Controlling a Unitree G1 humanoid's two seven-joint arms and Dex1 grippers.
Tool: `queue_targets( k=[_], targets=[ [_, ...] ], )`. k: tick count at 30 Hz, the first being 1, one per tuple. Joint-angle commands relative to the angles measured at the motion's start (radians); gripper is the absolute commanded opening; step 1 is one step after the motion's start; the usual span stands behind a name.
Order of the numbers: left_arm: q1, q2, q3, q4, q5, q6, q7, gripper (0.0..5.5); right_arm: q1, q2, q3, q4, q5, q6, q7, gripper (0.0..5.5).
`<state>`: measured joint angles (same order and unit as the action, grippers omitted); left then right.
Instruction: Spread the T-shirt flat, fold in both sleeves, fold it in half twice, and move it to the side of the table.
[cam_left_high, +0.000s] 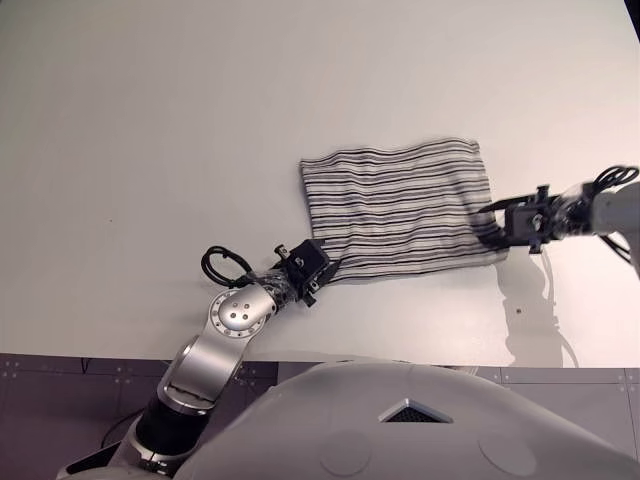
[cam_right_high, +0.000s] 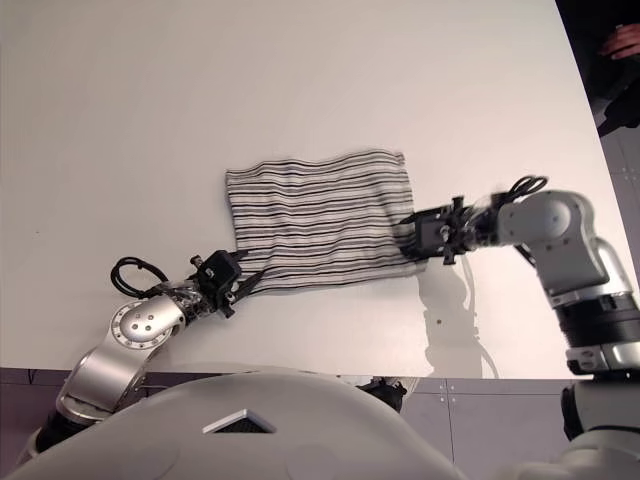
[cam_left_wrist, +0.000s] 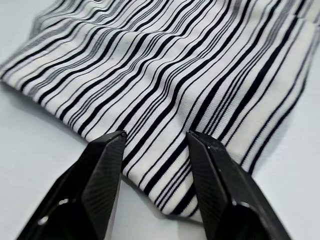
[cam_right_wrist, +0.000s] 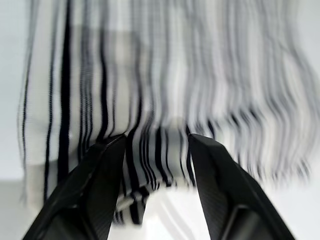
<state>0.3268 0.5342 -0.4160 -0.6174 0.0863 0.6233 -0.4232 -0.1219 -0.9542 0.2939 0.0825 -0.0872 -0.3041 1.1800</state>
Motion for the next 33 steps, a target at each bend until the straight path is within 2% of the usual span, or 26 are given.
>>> queue_targets(
  k=[1, 5, 7, 9, 12, 14, 17, 20, 22, 25, 29, 31, 33],
  targets=[
    [-0.058, 0.09, 0.019, 0.133, 0.068, -0.01, -0.023, 2.24, 0.112, -0.044, 0.03, -0.091, -0.026, -0.012, 0.024, 2.31],
    [-0.169, 0.111, 0.083, 0.303, 0.07, -0.089, -0.026, 2.24, 0.193, 0.011, 0.075, -0.317, 0.034, 0.11, 0.012, 2.31],
    [-0.268, 0.13, 0.117, 0.437, 0.092, -0.166, -0.02, 2.24, 0.201, 0.083, 0.097, -0.423, 0.042, 0.21, -0.046, 2.31],
    [-0.351, 0.107, 0.131, 0.522, 0.095, -0.238, -0.01, 2.24, 0.168, 0.16, 0.103, -0.475, 0.054, 0.289, -0.099, 2.31],
    [-0.434, 0.047, 0.191, 0.566, 0.081, -0.296, 0.049, 2.24, 0.056, 0.244, 0.038, -0.541, 0.18, 0.446, -0.139, 2.31],
    [-0.415, 0.03, 0.291, 0.513, 0.018, -0.31, 0.061, 2.24, -0.049, 0.257, -0.026, -0.474, 0.217, 0.505, -0.16, 2.31],
    [-0.341, 0.037, 0.38, 0.412, -0.041, -0.307, 0.038, 2.24, -0.171, 0.3, 0.012, -0.192, 0.036, 0.408, -0.299, 2.31],
    [-0.302, 0.039, 0.409, 0.369, -0.05, -0.28, 0.03, 2.24, -0.173, 0.284, 0.076, 0.008, -0.109, 0.266, -0.376, 2.31],
    [-0.247, 0.011, 0.446, 0.312, -0.069, -0.235, 0.05, 2.24, -0.123, 0.241, 0.104, 0.06, -0.142, 0.185, -0.35, 2.31],
    [-0.127, -0.057, 0.471, 0.207, -0.093, -0.172, 0.092, 2.24, 0.01, 0.164, 0.13, -0.047, -0.113, 0.128, -0.253, 2.31],
    [0.007, -0.068, 0.473, 0.118, -0.073, -0.139, 0.099, 2.24, 0.167, 0.072, 0.108, -0.427, 0.085, 0.259, -0.127, 2.31],
    [0.03, -0.057, 0.49, 0.115, -0.068, -0.132, 0.096, 2.24, 0.162, 0.092, 0.085, -0.544, 0.148, 0.36, -0.127, 2.31],
    [0.031, -0.054, 0.497, 0.121, -0.062, -0.13, 0.098, 2.24, 0.087, 0.129, 0.042, -0.536, 0.162, 0.433, -0.159, 2.31]
  ],
)
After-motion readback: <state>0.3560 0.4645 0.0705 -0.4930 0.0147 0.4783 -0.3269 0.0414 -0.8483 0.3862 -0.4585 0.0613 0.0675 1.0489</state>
